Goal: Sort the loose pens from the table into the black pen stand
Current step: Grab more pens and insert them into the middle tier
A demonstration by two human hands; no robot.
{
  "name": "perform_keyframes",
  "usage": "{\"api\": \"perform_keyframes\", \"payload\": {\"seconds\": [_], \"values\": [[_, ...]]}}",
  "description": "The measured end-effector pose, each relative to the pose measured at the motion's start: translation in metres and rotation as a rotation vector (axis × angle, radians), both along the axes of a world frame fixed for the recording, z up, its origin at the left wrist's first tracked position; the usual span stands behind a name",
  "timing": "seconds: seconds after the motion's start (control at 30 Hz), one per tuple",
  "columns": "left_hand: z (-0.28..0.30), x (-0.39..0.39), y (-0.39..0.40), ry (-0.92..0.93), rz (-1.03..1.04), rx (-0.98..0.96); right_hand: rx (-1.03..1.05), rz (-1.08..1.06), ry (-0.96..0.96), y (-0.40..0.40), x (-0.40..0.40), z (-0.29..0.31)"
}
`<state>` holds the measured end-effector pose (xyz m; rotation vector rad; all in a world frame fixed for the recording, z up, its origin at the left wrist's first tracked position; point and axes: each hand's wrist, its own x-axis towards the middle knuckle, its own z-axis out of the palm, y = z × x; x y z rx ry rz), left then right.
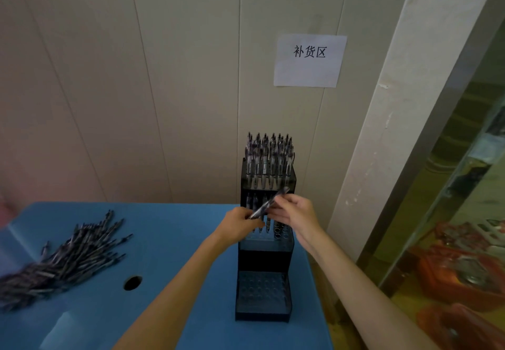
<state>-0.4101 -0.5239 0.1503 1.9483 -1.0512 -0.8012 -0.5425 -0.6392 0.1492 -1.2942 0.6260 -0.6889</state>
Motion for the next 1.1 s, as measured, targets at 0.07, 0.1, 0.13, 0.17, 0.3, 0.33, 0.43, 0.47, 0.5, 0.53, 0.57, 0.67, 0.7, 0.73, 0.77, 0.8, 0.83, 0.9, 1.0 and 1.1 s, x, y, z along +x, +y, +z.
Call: {"api": "perform_keyframes", "payload": {"seconds": [0.07, 0.1, 0.13, 0.17, 0.3, 0.33, 0.43, 0.47, 0.5, 0.53, 0.57, 0.67, 0.7, 0.73, 0.77, 0.8, 0.83, 0.9, 1.0, 1.1], "values": [[-0.003, 0.006, 0.003, -0.053, 0.027, -0.004, 0.004, -0.106, -0.008, -0.006, -0.003, 0.007], [-0.005, 0.009, 0.005, -0.062, 0.04, -0.019, -0.02, -0.155, -0.006, -0.011, -0.005, 0.009], [-0.006, 0.011, 0.007, -0.069, 0.051, -0.037, -0.063, -0.194, 0.005, -0.015, -0.007, 0.011], [-0.007, 0.013, 0.008, -0.079, 0.062, -0.053, -0.127, -0.227, 0.031, -0.019, -0.009, 0.012], [-0.009, 0.02, 0.012, -0.123, 0.118, -0.106, -0.515, -0.314, 0.23, -0.033, -0.014, 0.004], [-0.009, 0.021, 0.012, -0.124, 0.131, -0.117, -0.608, -0.325, 0.281, -0.035, -0.014, 0.0], [-0.009, 0.022, 0.012, -0.132, 0.131, -0.136, -0.744, -0.337, 0.341, -0.037, -0.011, -0.01], [-0.009, 0.022, 0.012, -0.138, 0.128, -0.139, -0.76, -0.338, 0.343, -0.037, -0.01, -0.013], [-0.01, 0.023, 0.013, -0.143, 0.127, -0.141, -0.769, -0.342, 0.341, -0.037, -0.01, -0.015], [-0.011, 0.023, 0.013, -0.144, 0.128, -0.144, -0.772, -0.346, 0.337, -0.037, -0.01, -0.016], [-0.011, 0.023, 0.013, -0.143, 0.129, -0.147, -0.773, -0.347, 0.335, -0.038, -0.01, -0.017], [-0.013, 0.023, 0.014, -0.146, 0.128, -0.14, -0.787, -0.331, 0.332, -0.035, -0.01, -0.017], [-0.014, 0.023, 0.014, -0.146, 0.127, -0.136, -0.794, -0.32, 0.335, -0.033, -0.009, -0.017], [-0.014, 0.022, 0.014, -0.145, 0.126, -0.134, -0.802, -0.31, 0.343, -0.032, -0.008, -0.018], [-0.015, 0.022, 0.015, -0.145, 0.125, -0.135, -0.803, -0.304, 0.353, -0.031, -0.008, -0.02], [-0.016, 0.022, 0.015, -0.146, 0.123, -0.136, -0.798, -0.302, 0.363, -0.031, -0.007, -0.021], [-0.016, 0.023, 0.015, -0.146, 0.121, -0.138, -0.795, -0.303, 0.374, -0.031, -0.007, -0.023], [-0.017, 0.024, 0.016, -0.145, 0.118, -0.143, -0.808, -0.276, 0.418, -0.031, -0.008, -0.025], [-0.017, 0.025, 0.017, -0.139, 0.117, -0.142, -0.843, -0.226, 0.502, -0.029, -0.009, -0.032], [-0.017, 0.025, 0.018, -0.139, 0.112, -0.14, -0.832, -0.232, 0.534, -0.03, -0.009, -0.038]]}}
